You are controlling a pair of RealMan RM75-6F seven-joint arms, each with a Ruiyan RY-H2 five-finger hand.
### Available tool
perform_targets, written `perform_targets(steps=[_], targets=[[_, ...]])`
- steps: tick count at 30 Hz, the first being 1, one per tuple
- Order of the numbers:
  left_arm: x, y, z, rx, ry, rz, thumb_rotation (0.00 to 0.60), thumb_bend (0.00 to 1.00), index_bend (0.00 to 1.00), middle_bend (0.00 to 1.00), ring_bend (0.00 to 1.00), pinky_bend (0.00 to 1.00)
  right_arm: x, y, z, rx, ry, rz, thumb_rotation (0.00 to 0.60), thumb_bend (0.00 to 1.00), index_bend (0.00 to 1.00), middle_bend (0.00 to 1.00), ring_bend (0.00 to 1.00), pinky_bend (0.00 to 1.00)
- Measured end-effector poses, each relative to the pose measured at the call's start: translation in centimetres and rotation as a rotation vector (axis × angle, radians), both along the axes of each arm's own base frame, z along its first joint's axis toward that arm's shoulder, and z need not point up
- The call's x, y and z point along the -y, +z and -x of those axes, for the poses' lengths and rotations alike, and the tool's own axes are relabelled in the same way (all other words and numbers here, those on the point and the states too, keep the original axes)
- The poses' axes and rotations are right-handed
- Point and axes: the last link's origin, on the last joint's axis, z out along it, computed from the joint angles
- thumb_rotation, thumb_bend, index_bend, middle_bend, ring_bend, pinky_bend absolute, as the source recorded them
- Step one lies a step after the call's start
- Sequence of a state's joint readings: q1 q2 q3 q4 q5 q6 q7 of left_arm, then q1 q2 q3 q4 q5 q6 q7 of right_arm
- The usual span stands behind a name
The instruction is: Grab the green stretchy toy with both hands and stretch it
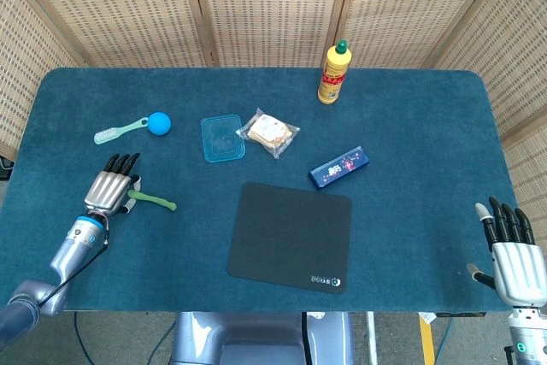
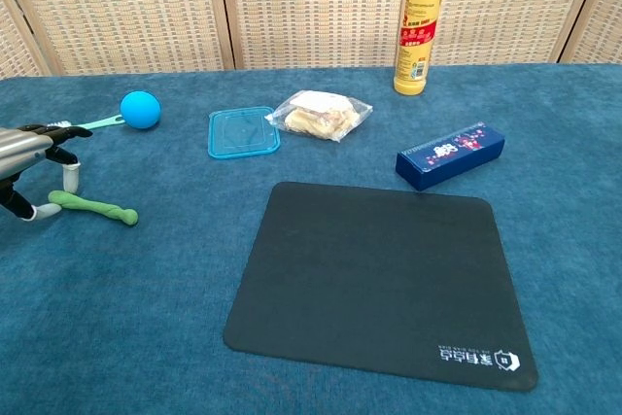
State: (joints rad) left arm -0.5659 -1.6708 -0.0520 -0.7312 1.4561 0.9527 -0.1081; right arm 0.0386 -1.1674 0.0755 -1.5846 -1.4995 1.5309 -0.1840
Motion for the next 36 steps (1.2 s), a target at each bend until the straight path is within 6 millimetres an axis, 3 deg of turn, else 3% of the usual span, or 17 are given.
perform_targets(steps=[6,15,28,36], targets=[[0.2,0.1,-0.2,0.012,-0.006,0.0,0.6,0.46,0.66,0.0,0.0,0.0,0.0,-0.1,0.0,0.001,-0.001,-0.004,0.6,0.0,0.03,0.0,0.0,0.0],[0.5,0.1,-0.8,0.089,0.004,0.007,0.6,0.47,0.74,0.0,0.0,0.0,0.1,-0.1,0.1,0.003,-0.008,-0.007,0.6,0.0,0.02,0.0,0.0,0.0],[0.8,0.7,-3.2,0.4,0.062,0.064,0.6,0.47,0.74,0.0,0.0,0.0,0.6,-0.5,0.0,-0.003,-0.01,-0.015,0.6,0.0,0.06,0.0,0.0,0.0],[1.3,0.0,-6.0,0.665,0.117,0.152,0.6,0.47,0.74,0.0,0.0,0.0,2.1,-0.7,-0.9,0.028,0.038,-0.04,0.6,0.0,0.12,0.0,0.0,0.0]])
